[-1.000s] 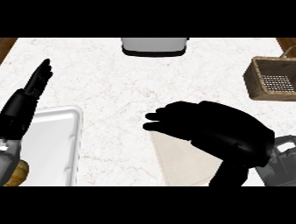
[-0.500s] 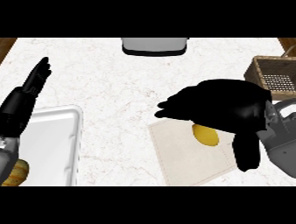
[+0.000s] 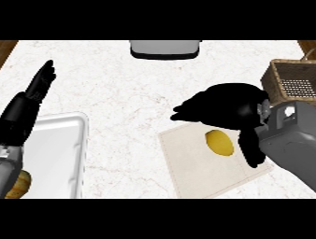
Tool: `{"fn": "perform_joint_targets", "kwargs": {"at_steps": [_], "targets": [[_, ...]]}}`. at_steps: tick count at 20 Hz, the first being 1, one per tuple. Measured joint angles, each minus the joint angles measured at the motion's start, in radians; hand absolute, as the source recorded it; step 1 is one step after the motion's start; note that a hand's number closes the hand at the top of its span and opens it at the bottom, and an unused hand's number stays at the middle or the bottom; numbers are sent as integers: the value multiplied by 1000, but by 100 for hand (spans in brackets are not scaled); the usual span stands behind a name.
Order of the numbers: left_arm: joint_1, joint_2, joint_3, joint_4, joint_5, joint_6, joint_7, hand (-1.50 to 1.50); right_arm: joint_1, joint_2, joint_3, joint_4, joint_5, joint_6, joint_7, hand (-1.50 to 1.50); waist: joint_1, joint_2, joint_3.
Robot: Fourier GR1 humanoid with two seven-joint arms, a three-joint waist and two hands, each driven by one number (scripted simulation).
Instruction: Pick the lemon from the placemat and place it in the basket
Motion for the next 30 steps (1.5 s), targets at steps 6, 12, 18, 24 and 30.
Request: {"fn": "perform_joint_targets", "kwargs": {"at_steps": [6, 12, 18, 24, 30], "targets": [[13, -6, 32, -7, -4, -32, 5, 0, 44, 25, 69, 35, 166, -8, -84, -150, -2, -1, 0], [10, -32, 43, 2, -28, -42, 3, 0, 98, 38, 150, 135, 345, -101, -193, -150, -2, 0, 0], [21, -53, 61, -29, -53, -56, 27, 0, 121, 55, 150, 233, 479, -179, -315, -150, -3, -1, 0], [54, -65, 86, -59, -71, -81, 21, 0, 160, 52, 121, 287, 572, -250, -429, -150, -4, -2, 0], [44, -87, 107, -60, -90, -101, 34, 0, 188, 111, 91, 360, 671, -315, -486, -150, -6, -2, 0]]}}
